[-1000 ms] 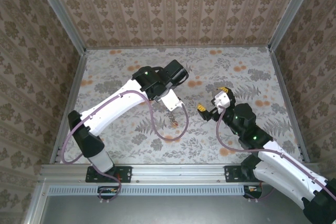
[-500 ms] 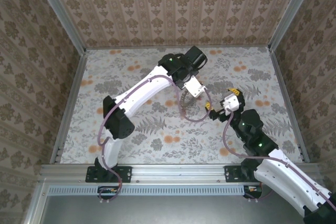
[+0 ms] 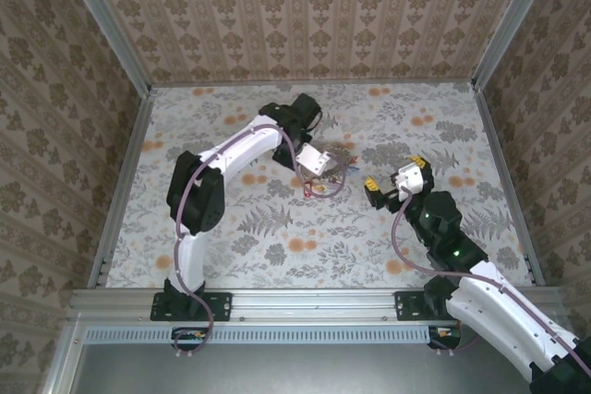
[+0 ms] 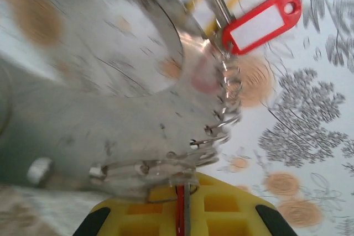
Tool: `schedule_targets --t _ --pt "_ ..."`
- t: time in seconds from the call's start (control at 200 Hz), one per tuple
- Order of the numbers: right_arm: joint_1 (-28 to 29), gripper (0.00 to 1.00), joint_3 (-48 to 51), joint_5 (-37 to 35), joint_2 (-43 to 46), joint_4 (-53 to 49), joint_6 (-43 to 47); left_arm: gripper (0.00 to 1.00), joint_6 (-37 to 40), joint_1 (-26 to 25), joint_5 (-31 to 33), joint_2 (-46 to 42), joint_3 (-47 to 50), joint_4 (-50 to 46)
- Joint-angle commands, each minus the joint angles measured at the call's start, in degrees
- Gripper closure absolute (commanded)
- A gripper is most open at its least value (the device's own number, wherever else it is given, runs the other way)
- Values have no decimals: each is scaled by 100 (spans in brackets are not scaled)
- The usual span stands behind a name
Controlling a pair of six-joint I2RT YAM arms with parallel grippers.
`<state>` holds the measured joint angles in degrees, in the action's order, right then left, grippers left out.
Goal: Put the keys on the keyring
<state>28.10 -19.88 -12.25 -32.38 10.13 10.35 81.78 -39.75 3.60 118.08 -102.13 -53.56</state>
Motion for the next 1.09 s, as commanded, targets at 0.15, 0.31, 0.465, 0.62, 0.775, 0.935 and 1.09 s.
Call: schedule_targets --t 0.15,0.31,0.465,0.62,0.775,0.935,1.09 --pt "-41 0 21 279 -279 182 -254 100 -283 828 -609 -471 799 601" --pt "-50 0 -36 337 -439 232 -245 100 -405 1283 -572 -532 1241 739" --pt "-50 1 -25 330 -568 319 -281 100 -705 1601 -250 -582 1717 847" --pt "-59 0 -4 101 -525 552 -301 100 -963 1881 -261 -677 2129 1013" --pt "-83 0 -37 -108 -298 885 -69 87 -1393 2175 -414 -678 2261 977" --pt "-166 0 -120 -372 -266 933 -6 61 -1754 2508 -806 -1083 2568 1039" --pt "-421 0 -327 -553 22 1301 360 0 -2231 2965 -1037 -1877 3035 1429"
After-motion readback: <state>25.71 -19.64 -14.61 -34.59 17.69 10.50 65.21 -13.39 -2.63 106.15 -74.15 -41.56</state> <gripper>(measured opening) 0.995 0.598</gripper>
